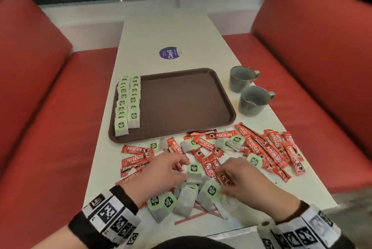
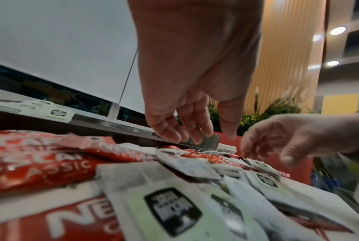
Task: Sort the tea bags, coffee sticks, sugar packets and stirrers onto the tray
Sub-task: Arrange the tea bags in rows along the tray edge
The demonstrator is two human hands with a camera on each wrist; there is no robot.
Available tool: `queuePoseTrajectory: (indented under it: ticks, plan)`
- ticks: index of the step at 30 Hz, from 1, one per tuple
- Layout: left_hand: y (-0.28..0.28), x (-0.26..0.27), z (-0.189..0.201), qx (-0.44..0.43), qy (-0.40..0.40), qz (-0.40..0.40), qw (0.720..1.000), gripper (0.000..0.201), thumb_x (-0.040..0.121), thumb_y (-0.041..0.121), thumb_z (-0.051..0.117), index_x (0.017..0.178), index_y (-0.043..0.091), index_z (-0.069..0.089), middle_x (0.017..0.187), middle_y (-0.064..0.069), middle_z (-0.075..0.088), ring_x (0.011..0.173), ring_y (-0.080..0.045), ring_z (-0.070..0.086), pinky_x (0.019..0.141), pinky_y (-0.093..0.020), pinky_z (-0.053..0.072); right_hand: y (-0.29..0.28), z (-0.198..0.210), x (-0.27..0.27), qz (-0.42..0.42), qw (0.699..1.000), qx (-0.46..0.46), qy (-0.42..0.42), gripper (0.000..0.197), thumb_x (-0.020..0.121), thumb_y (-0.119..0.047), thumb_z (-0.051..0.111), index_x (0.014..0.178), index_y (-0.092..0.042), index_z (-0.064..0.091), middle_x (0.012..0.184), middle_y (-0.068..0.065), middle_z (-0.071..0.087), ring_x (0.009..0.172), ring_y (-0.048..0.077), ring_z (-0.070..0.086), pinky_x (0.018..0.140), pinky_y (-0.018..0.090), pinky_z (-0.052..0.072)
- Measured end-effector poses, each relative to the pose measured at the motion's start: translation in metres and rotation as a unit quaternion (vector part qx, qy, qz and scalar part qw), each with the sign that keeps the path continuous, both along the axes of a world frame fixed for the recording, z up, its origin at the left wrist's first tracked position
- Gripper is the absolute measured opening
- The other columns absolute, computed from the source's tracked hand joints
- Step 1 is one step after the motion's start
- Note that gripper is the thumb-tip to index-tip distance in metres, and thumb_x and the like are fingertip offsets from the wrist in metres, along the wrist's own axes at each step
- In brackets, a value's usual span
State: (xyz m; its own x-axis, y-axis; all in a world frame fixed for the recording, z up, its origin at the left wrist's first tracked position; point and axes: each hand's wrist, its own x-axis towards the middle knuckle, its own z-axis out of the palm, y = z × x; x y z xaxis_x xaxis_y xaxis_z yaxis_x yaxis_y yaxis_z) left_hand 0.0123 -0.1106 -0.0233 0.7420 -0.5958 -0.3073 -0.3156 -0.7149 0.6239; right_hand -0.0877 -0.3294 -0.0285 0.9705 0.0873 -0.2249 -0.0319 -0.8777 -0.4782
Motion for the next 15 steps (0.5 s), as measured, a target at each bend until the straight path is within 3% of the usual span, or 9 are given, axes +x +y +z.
queuePoseTrajectory:
  ticks: [2, 4, 9, 12, 15]
  plan:
    - [-0.005, -0.006, -0.006, 0.031, -0.031, -0.060, 0.997, 0.037, 0.083, 0.039, 0.067, 0.119, 0.034, 0.058, 0.119, 0.019, 0.050, 0.112, -0.002, 0.042, 0.098, -0.021, 0.036, 0.006, 0.000, 0.004, 0.072, 0.996, -0.046, -0.007, 0.051, 0.080, -0.045, 0.067, 0.127, -0.032, 0.053, 0.118, -0.012, 0.052, 0.111, 0.011, 0.042, 0.095, 0.026, 0.036]
    - [-0.011, -0.011, -0.011, 0.049, -0.062, -0.084, 0.993, 0.042, 0.084, 0.043, 0.064, 0.124, 0.032, 0.055, 0.126, 0.015, 0.048, 0.117, -0.005, 0.037, 0.103, -0.022, 0.031, 0.015, 0.001, 0.009, 0.127, 0.987, -0.100, -0.010, 0.054, 0.079, -0.049, 0.064, 0.129, -0.031, 0.050, 0.121, -0.007, 0.049, 0.113, 0.015, 0.039, 0.094, 0.033, 0.035]
    - [-0.025, -0.022, -0.023, 0.109, -0.134, -0.076, 0.982, 0.050, 0.083, 0.048, 0.061, 0.127, 0.027, 0.052, 0.124, 0.008, 0.048, 0.117, -0.014, 0.039, 0.100, -0.027, 0.035, 0.034, -0.003, 0.014, 0.196, 0.961, -0.192, -0.027, 0.044, 0.084, -0.035, 0.062, 0.125, -0.018, 0.053, 0.121, 0.005, 0.049, 0.115, 0.026, 0.039, 0.092, 0.041, 0.033]
    - [-0.030, -0.026, -0.026, 0.155, -0.175, -0.084, 0.969, 0.044, 0.085, 0.041, 0.060, 0.124, 0.023, 0.053, 0.124, 0.005, 0.049, 0.114, -0.017, 0.042, 0.098, -0.034, 0.040, 0.037, -0.002, 0.015, 0.198, 0.959, -0.200, -0.043, 0.039, 0.087, -0.027, 0.060, 0.124, -0.016, 0.054, 0.122, 0.006, 0.050, 0.115, 0.028, 0.040, 0.093, 0.042, 0.032]
    - [-0.033, -0.029, -0.027, 0.164, -0.204, -0.080, 0.962, 0.033, 0.090, 0.030, 0.053, 0.121, 0.021, 0.055, 0.122, 0.002, 0.052, 0.112, -0.019, 0.044, 0.095, -0.033, 0.041, 0.036, 0.003, 0.017, 0.194, 0.962, -0.190, -0.030, 0.035, 0.089, -0.024, 0.056, 0.123, -0.017, 0.054, 0.123, 0.006, 0.050, 0.117, 0.028, 0.039, 0.096, 0.043, 0.030]
